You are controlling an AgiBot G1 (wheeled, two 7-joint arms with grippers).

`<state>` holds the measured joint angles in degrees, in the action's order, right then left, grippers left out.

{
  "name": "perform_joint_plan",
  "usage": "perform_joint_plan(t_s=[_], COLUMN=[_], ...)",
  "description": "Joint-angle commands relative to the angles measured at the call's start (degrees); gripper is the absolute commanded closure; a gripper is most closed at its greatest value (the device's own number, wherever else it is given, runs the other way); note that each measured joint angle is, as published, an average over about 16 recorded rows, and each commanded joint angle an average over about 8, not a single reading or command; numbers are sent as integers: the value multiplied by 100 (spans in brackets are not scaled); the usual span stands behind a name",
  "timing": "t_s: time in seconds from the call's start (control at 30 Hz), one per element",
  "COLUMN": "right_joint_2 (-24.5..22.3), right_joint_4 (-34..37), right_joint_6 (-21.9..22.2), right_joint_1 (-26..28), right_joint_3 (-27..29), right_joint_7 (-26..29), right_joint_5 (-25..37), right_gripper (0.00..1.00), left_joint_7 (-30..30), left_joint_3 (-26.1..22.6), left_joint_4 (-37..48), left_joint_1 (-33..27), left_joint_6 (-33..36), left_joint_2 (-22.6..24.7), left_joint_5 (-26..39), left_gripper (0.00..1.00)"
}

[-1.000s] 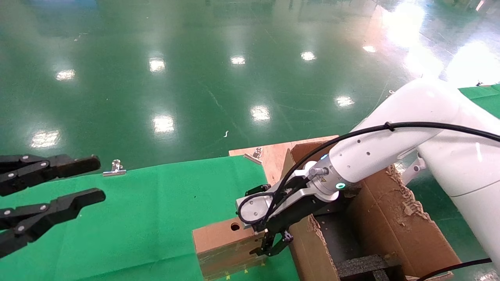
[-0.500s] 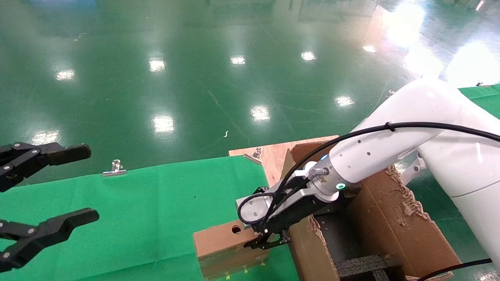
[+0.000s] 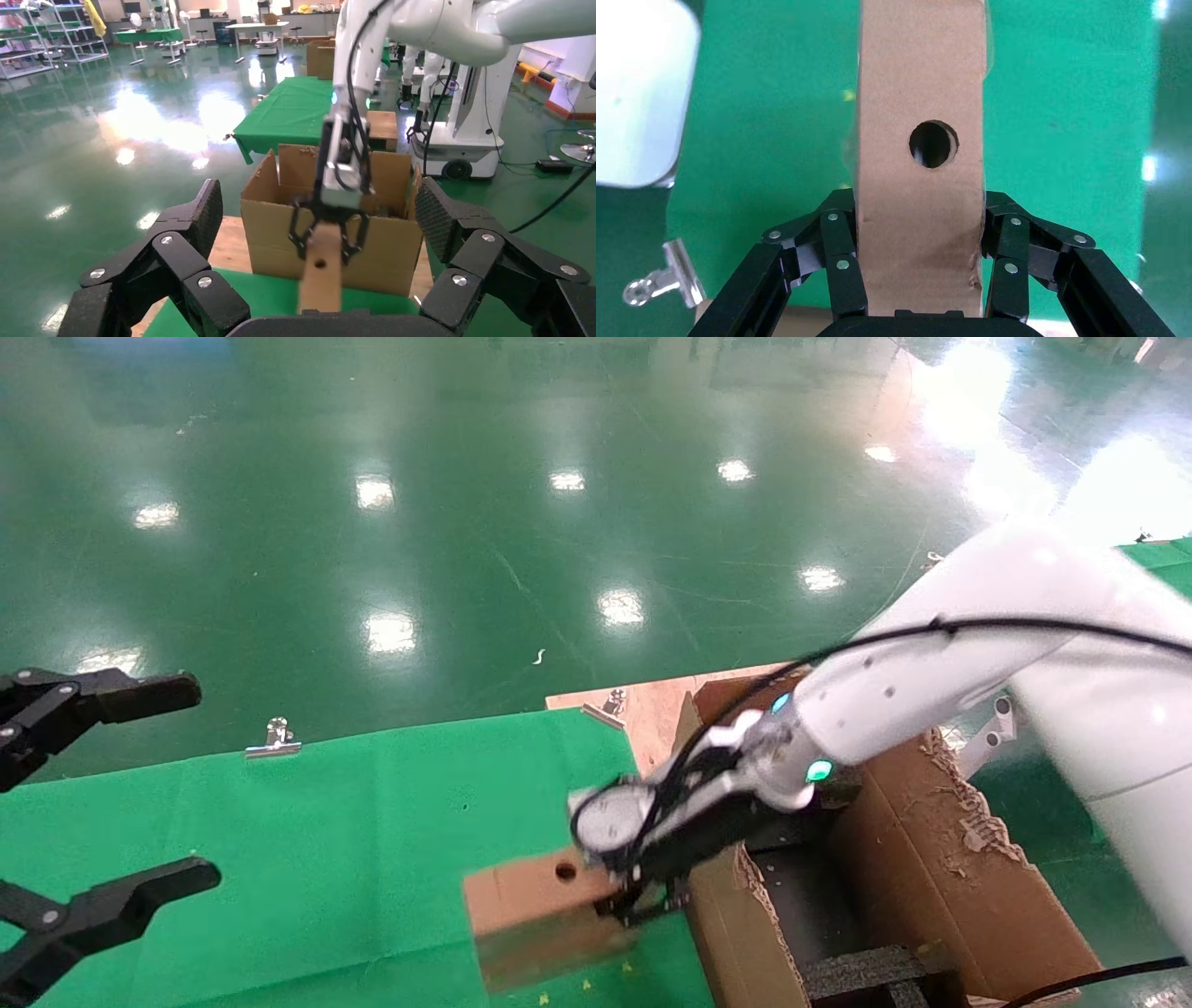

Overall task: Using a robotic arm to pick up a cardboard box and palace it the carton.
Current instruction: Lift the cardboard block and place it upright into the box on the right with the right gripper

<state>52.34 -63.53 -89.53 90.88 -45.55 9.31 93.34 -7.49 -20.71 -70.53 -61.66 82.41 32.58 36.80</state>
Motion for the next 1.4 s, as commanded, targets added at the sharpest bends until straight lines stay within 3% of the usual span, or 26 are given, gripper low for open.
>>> perform_joint_plan(t_s=[0.03, 0.3, 0.63, 0.83, 1.1, 1.4], right_joint_2=[-25, -262, -719, -1223, -2239, -3445], right_joint_4=[89, 730, 1174, 1148, 676, 42], right_joint_6=[2, -120, -150, -135, -113, -2], right_joint_1=[75, 1147, 2244, 2564, 2874, 2745], right_joint_3=[50, 113, -462, -800, -1192, -1555], right_joint_7=[9, -147, -247, -62, 425, 950], right_joint_5=[-83, -466, -871, -979, -979, -843], right_gripper=[100, 100, 100, 100, 100, 100], left_joint_7=[0, 0, 0, 0, 0, 0], left_joint_3=[0, 0, 0, 0, 0, 0], left_joint_4=[0, 0, 0, 0, 0, 0], left_joint_1=[0, 0, 0, 0, 0, 0], left_joint_6=[0, 0, 0, 0, 0, 0], left_joint_2=[0, 0, 0, 0, 0, 0], left_joint_5=[0, 0, 0, 0, 0, 0], left_gripper=[0, 0, 0, 0, 0, 0])
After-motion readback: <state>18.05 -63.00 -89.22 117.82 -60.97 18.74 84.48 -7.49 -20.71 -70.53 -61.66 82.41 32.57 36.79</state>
